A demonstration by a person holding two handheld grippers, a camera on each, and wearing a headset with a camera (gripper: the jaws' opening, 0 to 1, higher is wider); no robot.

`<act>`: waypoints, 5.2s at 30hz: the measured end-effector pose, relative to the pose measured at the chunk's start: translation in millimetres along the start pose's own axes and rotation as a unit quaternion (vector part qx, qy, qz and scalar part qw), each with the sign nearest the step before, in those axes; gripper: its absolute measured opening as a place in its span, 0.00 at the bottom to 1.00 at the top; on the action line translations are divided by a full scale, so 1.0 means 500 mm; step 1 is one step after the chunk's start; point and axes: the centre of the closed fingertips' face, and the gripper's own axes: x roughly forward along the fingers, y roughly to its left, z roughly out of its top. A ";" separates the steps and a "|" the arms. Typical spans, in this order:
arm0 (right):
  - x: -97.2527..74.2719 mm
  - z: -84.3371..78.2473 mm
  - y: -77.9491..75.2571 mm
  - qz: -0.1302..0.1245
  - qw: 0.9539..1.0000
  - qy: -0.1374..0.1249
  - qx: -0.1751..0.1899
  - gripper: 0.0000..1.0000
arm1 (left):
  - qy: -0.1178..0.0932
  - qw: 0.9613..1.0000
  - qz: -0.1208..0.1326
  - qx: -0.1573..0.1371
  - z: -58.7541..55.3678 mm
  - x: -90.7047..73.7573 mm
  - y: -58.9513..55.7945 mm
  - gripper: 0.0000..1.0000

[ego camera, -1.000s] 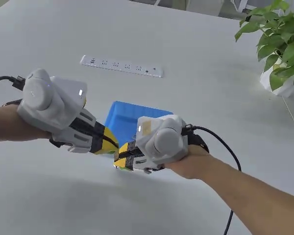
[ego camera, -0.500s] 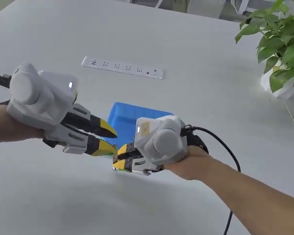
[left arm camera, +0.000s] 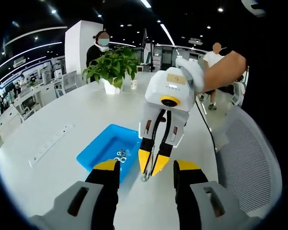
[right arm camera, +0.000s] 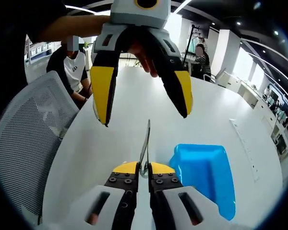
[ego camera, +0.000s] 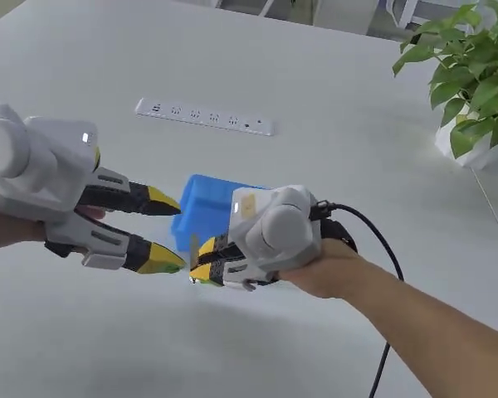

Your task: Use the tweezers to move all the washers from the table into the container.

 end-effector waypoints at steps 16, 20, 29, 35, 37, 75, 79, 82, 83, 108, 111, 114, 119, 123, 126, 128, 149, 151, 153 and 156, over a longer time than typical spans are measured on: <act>-0.037 0.013 -0.001 0.003 1.000 -0.006 0.022 0.08 | -0.021 0.999 0.036 -0.009 -0.002 -0.015 0.000 0.78; -0.046 0.020 -0.004 0.003 1.000 -0.009 0.023 0.08 | -0.021 0.999 0.041 -0.010 -0.003 -0.019 -0.001 0.81; -0.075 0.046 -0.026 -0.004 1.000 -0.018 0.025 0.08 | -0.029 0.998 0.051 -0.008 0.003 -0.024 -0.002 0.91; -0.095 0.067 -0.047 -0.009 0.999 -0.026 0.022 0.08 | -0.029 0.998 0.058 -0.009 0.003 -0.026 0.001 0.97; -0.099 0.070 -0.055 -0.010 0.999 -0.027 0.022 0.08 | -0.030 0.998 0.060 -0.008 0.003 -0.027 0.003 0.98; -0.033 0.001 -0.160 -0.020 1.000 -0.014 -0.006 0.08 | -0.041 0.997 0.067 -0.027 0.002 -0.031 0.027 0.99; -0.024 -0.008 -0.163 -0.016 1.000 -0.014 -0.005 0.08 | -0.039 0.997 0.065 -0.028 0.002 -0.027 0.030 0.99; -0.016 -0.016 -0.166 -0.015 1.000 -0.014 -0.001 0.08 | -0.038 0.997 0.063 -0.027 0.002 -0.023 0.033 0.99; -0.013 -0.019 -0.167 -0.015 1.000 -0.014 0.000 0.08 | -0.037 0.997 0.062 -0.027 0.002 -0.020 0.034 0.98; 0.026 -0.063 -0.164 0.001 1.000 -0.008 0.019 0.09 | -0.009 0.999 0.034 0.036 0.037 0.043 0.103 0.50; 0.025 -0.064 -0.163 0.000 1.000 -0.010 0.021 0.09 | -0.002 0.999 0.031 0.044 0.038 0.055 0.115 0.40; 0.024 -0.064 -0.163 0.000 1.000 -0.008 0.019 0.09 | 0.009 0.998 0.028 0.053 0.036 0.063 0.126 0.31; 0.023 -0.066 -0.162 0.001 1.000 -0.006 0.017 0.09 | 0.015 0.998 0.022 0.060 0.036 0.079 0.138 0.26; 0.023 -0.066 -0.161 0.002 1.000 -0.005 0.010 0.09 | 0.021 0.998 0.005 0.060 0.032 0.093 0.138 0.22; 0.024 -0.065 -0.160 0.003 1.000 -0.003 0.007 0.09 | 0.027 0.998 -0.007 0.065 0.029 0.104 0.135 0.17; 0.024 -0.065 -0.160 0.003 1.000 -0.002 0.005 0.09 | 0.032 0.997 -0.014 0.067 0.026 0.111 0.134 0.14; 0.023 -0.065 -0.157 0.005 1.000 0.010 -0.020 0.11 | 0.041 0.995 -0.027 0.085 0.022 0.121 0.137 0.05; 0.021 -0.064 -0.158 0.004 1.000 0.009 -0.020 0.11 | 0.042 0.995 -0.027 0.088 0.023 0.120 0.137 0.05; 0.020 -0.062 -0.158 0.003 1.000 0.007 -0.020 0.11 | 0.042 0.995 -0.027 0.088 0.025 0.118 0.137 0.05; 0.017 -0.057 -0.160 0.000 1.000 0.005 -0.019 0.11 | 0.042 0.994 -0.027 0.092 0.030 0.113 0.136 0.05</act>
